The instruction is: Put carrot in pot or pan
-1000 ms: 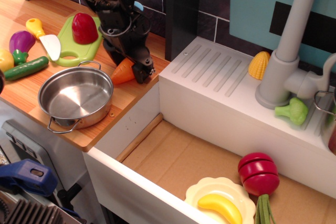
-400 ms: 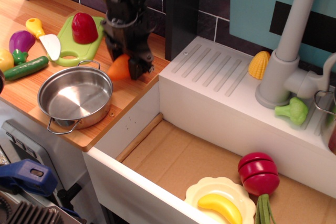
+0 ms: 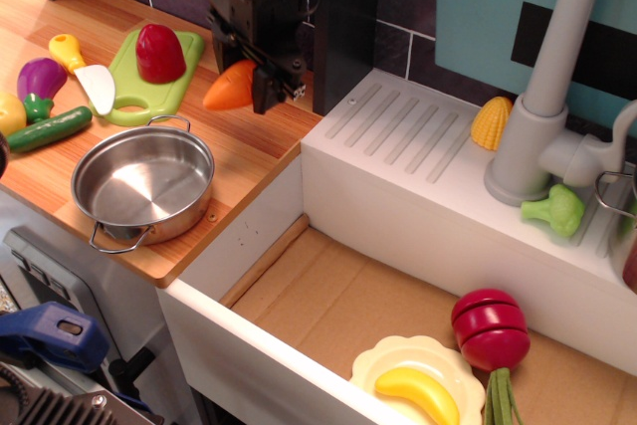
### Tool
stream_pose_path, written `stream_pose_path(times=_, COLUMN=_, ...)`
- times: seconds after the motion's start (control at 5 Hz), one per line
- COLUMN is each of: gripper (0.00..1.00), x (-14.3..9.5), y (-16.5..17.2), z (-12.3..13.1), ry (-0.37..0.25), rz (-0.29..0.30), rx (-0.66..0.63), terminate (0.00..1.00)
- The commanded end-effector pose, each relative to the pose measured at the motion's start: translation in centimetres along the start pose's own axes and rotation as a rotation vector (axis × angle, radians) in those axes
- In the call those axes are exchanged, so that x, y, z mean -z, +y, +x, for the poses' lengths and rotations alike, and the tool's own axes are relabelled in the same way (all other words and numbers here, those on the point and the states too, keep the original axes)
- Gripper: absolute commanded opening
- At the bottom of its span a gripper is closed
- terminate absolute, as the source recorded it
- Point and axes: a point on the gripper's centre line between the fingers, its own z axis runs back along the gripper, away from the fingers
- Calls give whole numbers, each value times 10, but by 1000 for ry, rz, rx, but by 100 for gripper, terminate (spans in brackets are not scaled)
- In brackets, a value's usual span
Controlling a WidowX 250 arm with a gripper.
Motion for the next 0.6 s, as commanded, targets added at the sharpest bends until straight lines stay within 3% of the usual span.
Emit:
stream_pose_path(times=0.0, gripper=0, x=-32, y=8, z=-24, ry=-5, rz=45, rx=-38, terminate=0)
stream_pose_path(times=0.2, gripper=0, x=-31, y=5, z=-46, ry=18, rz=42, rx=-74, terminate=0)
stream_pose_path(times=0.4, gripper=100, x=-36, y=-2, z=-42, ry=-15, rz=45, rx=-61, terminate=0)
